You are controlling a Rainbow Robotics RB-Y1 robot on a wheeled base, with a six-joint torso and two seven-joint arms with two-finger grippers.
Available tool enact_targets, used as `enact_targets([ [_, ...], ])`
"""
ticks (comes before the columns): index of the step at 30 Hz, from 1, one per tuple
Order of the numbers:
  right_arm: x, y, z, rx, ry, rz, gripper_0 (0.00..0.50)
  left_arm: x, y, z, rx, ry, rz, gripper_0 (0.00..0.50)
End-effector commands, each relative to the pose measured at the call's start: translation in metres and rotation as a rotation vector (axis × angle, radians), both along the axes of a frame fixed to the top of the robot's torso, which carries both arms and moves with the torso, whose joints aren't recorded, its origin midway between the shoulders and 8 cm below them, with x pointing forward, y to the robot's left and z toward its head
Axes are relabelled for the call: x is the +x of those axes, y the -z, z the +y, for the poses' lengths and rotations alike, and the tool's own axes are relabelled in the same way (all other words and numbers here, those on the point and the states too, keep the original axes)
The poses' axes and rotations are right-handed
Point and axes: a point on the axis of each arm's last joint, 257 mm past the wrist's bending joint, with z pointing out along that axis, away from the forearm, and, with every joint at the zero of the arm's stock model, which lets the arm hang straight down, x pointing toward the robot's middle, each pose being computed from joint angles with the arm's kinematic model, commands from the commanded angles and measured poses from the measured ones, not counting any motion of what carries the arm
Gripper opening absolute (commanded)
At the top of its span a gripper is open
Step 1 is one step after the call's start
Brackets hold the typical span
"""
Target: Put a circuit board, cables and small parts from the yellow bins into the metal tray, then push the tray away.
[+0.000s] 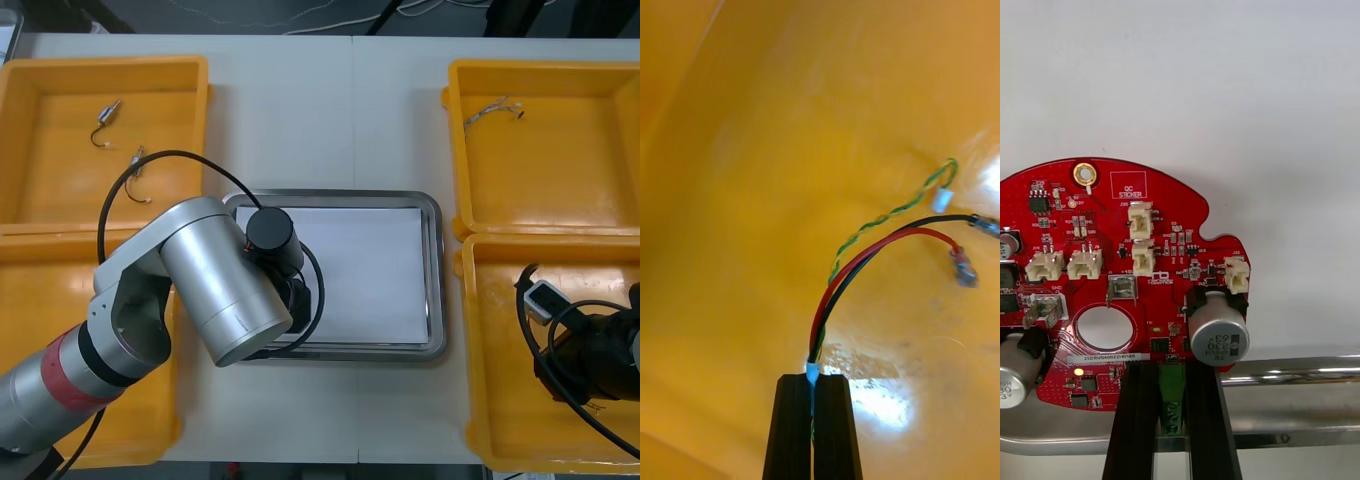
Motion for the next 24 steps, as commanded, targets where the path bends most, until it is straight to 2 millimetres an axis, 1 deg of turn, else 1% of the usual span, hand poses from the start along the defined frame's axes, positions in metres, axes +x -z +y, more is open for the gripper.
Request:
enact_targets([
  [1, 0.003, -0.028, -0.001, 0.033, 0.047, -0.054, 0.000, -0.003, 0.005, -0.019, 0.012, 0.042, -0.006, 0.000],
  [9, -0.003, -0.054, -0.006, 0.035, 0.070, -0.076, 0.000, 0.000, 0.011, -0.023, 0.009, 0.043, -0.006, 0.000],
  [11, -0.005, -0.064, -0.007, 0.031, 0.076, -0.086, 0.000, 0.000, 0.012, -0.025, 0.006, 0.044, -0.007, 0.000],
  [12, -0.005, -0.064, -0.007, 0.031, 0.076, -0.086, 0.000, 0.000, 0.012, -0.025, 0.006, 0.044, -0.007, 0.000],
  [13, -0.007, -0.072, -0.008, 0.028, 0.079, -0.096, 0.000, 0.001, 0.013, -0.026, 0.003, 0.046, -0.010, 0.000],
  [16, -0.009, -0.080, -0.008, 0.027, 0.083, -0.103, 0.000, 0.003, 0.016, -0.027, -0.001, 0.047, -0.009, 0.000],
  [24, -0.005, -0.100, 0.002, 0.036, 0.057, -0.149, 0.000, 0.011, 0.023, -0.027, 0.007, 0.041, -0.026, 0.000],
])
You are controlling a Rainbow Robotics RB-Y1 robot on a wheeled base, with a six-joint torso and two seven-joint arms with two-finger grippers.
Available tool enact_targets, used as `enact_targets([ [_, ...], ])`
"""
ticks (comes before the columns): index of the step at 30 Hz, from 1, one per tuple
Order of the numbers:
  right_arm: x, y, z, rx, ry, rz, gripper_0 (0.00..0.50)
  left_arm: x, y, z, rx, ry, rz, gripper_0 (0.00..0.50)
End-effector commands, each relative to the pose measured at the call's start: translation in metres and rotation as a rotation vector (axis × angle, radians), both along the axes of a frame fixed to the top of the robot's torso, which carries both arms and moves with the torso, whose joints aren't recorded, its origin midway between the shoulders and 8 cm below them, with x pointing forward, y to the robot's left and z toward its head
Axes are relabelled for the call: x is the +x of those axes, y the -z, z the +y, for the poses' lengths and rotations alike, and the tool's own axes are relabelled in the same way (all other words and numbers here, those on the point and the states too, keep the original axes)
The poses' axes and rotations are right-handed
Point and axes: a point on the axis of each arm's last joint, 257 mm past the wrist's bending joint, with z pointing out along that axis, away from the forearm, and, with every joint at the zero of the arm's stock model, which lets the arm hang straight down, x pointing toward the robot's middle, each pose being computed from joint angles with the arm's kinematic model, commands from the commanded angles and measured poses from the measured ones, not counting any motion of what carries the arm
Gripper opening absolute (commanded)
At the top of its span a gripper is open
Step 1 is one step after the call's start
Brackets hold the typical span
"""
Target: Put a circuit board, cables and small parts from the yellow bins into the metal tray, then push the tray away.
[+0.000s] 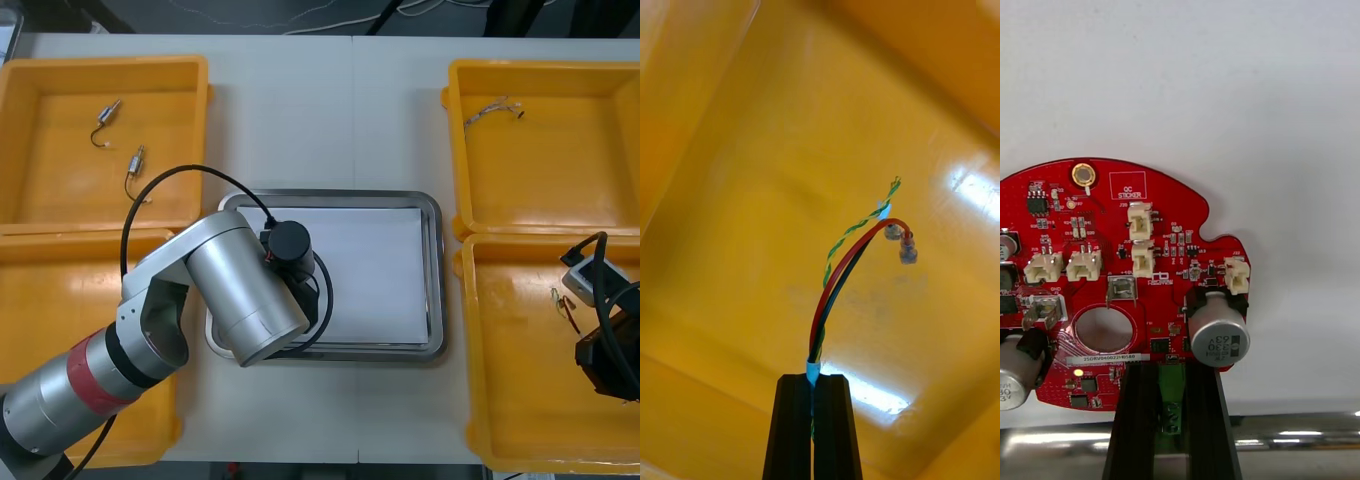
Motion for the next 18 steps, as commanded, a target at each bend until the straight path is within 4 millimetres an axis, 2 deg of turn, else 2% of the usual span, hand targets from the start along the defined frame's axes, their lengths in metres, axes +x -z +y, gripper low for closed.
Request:
enact_targets([
  [1, 0.010, -0.029, 0.011, 0.018, -0.008, -0.073, 0.000, -0.002, -0.002, -0.020, -0.005, 0.055, -0.016, 0.000],
  [6, 0.017, -0.042, 0.012, 0.013, -0.015, -0.089, 0.000, -0.002, -0.002, -0.020, -0.006, 0.054, -0.016, 0.000],
  [7, 0.021, -0.047, 0.011, 0.012, -0.013, -0.104, 0.000, -0.002, -0.002, -0.020, -0.008, 0.051, -0.018, 0.031],
  [8, 0.021, -0.047, 0.011, 0.012, -0.013, -0.104, 0.000, -0.002, -0.002, -0.020, -0.008, 0.051, -0.018, 0.031],
  [9, 0.028, -0.056, 0.010, 0.014, -0.010, -0.130, 0.000, -0.001, -0.002, -0.020, -0.007, 0.051, -0.020, 0.175],
  [10, 0.031, -0.062, 0.009, 0.014, -0.006, -0.146, 0.000, -0.001, -0.003, -0.021, -0.010, 0.050, -0.021, 0.256],
  [12, 0.035, -0.068, 0.008, 0.015, -0.005, -0.163, 0.000, -0.001, -0.003, -0.021, -0.012, 0.050, -0.021, 0.263],
  [13, 0.036, -0.069, 0.008, 0.016, -0.003, -0.166, 0.000, -0.001, -0.003, -0.021, -0.013, 0.049, -0.021, 0.293],
  [14, 0.036, -0.069, 0.008, 0.016, -0.003, -0.166, 0.000, -0.001, -0.003, -0.021, -0.013, 0.049, -0.021, 0.293],
  [16, 0.036, -0.070, 0.009, 0.017, -0.009, -0.168, 0.000, 0.000, -0.004, -0.020, -0.015, 0.048, -0.023, 0.421],
  [18, 0.036, -0.070, 0.011, 0.019, -0.018, -0.168, 0.000, 0.001, -0.006, -0.019, -0.016, 0.044, -0.026, 0.465],
])
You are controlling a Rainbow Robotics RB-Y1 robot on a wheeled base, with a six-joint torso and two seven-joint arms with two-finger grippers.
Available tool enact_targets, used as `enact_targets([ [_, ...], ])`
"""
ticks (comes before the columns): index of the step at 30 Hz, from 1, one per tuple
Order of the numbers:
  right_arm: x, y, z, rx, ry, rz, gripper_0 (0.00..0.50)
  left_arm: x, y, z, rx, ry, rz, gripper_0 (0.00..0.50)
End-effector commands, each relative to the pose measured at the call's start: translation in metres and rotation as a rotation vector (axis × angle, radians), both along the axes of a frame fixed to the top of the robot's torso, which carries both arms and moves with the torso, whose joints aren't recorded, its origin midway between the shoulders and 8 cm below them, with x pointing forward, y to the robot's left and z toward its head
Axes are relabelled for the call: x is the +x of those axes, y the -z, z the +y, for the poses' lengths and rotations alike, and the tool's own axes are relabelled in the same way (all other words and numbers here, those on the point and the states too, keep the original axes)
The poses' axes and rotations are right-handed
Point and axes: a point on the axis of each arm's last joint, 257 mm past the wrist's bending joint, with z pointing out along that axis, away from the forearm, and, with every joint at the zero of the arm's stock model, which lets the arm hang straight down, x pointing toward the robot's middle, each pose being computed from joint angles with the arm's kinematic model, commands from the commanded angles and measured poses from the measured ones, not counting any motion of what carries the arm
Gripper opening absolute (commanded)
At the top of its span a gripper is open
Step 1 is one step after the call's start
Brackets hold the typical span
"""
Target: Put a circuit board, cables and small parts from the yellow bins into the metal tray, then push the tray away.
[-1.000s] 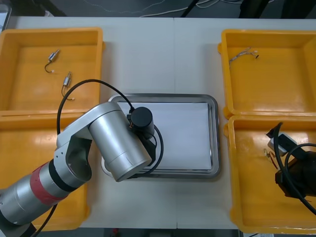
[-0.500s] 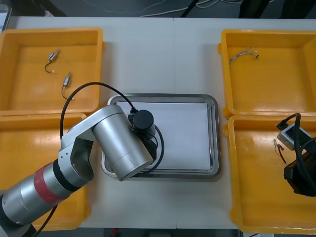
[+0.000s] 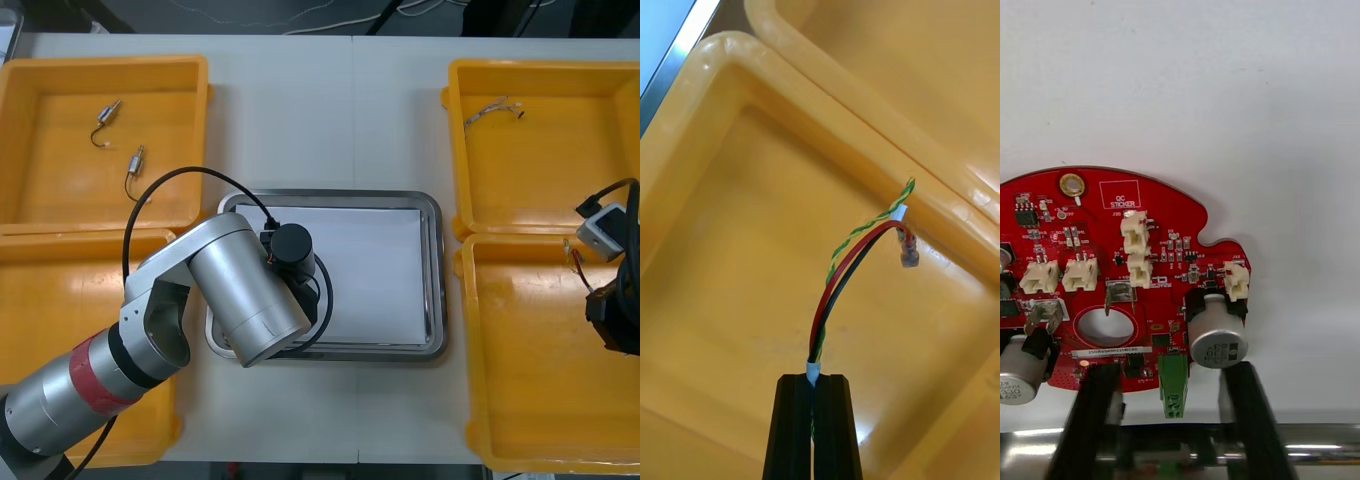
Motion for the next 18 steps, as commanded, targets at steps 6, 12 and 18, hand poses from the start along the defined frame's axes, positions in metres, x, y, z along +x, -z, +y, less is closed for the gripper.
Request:
enact_targets([
  [6, 0.005, -0.023, 0.034, 0.073, -0.081, -0.055, 0.000, -0.002, -0.021, -0.014, -0.040, 0.046, -0.024, 0.500],
  [12, 0.002, -0.026, 0.062, 0.114, -0.181, -0.045, 0.000, -0.013, -0.046, -0.004, -0.050, 0.045, -0.008, 0.500],
  [18, 0.002, -0.029, 0.087, 0.113, -0.272, -0.044, 0.000, -0.020, -0.073, 0.005, -0.080, 0.053, 0.006, 0.500],
])
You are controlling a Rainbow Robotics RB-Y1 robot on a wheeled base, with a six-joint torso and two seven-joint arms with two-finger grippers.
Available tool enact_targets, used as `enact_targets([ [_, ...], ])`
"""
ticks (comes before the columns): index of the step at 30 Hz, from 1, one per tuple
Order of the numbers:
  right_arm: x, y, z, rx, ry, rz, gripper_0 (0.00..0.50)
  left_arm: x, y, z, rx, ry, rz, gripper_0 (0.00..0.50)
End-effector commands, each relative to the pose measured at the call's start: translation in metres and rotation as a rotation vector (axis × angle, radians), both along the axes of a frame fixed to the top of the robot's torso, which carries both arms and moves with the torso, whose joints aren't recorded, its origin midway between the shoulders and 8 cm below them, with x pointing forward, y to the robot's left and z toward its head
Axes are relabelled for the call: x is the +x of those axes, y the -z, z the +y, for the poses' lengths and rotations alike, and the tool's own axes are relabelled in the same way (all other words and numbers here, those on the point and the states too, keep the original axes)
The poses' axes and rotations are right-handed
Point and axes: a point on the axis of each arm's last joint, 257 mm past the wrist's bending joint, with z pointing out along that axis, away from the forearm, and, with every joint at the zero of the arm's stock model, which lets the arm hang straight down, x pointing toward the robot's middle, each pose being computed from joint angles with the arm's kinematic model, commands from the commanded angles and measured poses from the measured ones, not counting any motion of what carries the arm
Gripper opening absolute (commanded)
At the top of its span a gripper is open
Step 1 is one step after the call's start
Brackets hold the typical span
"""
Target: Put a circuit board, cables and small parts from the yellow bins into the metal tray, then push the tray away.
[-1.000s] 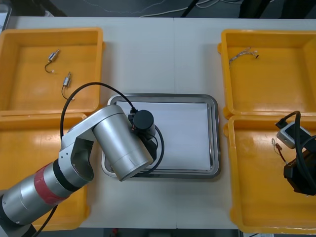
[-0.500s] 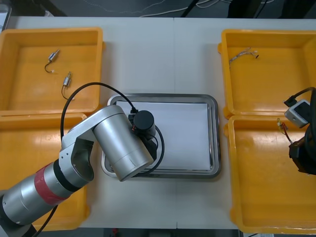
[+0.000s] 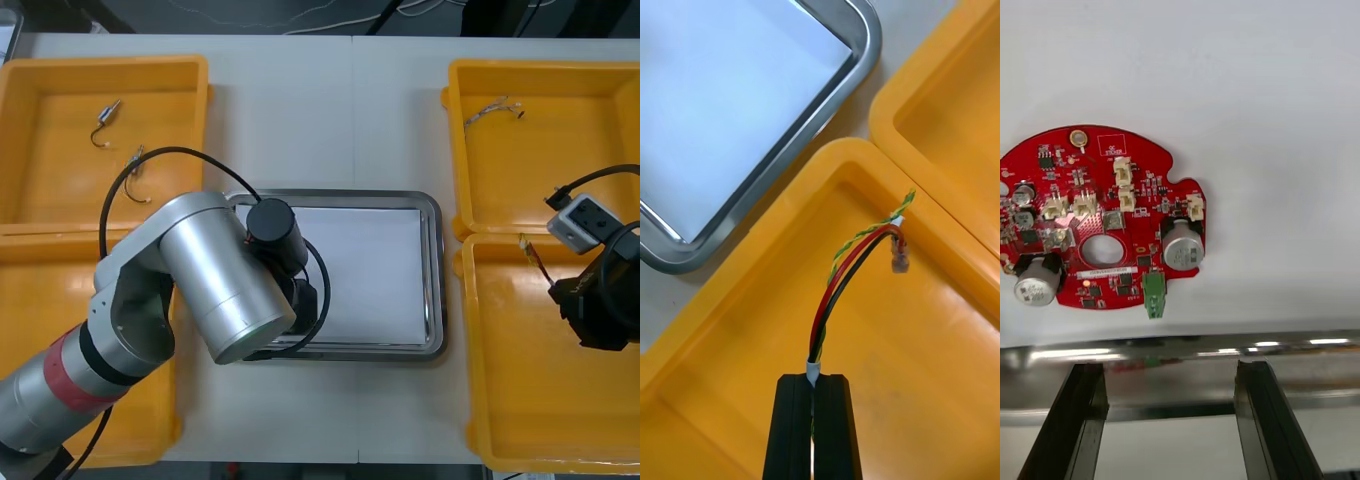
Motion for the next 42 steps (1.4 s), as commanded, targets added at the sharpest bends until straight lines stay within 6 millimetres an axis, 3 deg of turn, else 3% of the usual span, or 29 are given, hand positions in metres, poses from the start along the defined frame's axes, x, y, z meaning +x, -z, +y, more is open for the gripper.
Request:
enact_targets([
  [1, 0.002, -0.016, 0.036, 0.003, -0.096, -0.044, 0.000, 0.006, -0.039, 0.012, -0.028, 0.022, -0.043, 0.500],
  [18, 0.001, -0.031, 0.123, -0.150, -0.456, -0.095, 0.000, 0.049, -0.112, 0.079, -0.046, -0.034, -0.132, 0.500],
  [24, 0.000, -0.029, 0.152, -0.266, -0.584, -0.125, 0.000, 0.064, -0.132, 0.115, -0.013, -0.030, -0.166, 0.500],
  [27, 0.000, -0.022, 0.166, -0.319, -0.641, -0.116, 0.000, 0.072, -0.136, 0.137, 0.009, -0.046, -0.164, 0.500],
  [36, 0.007, 0.012, 0.180, -0.405, -0.720, -0.027, 0.000, 0.092, -0.150, 0.183, 0.034, -0.052, -0.168, 0.500],
  [42, 0.020, 0.026, 0.190, -0.442, -0.744, -0.027, 0.000, 0.113, -0.158, 0.203, 0.019, -0.054, -0.204, 0.500],
])
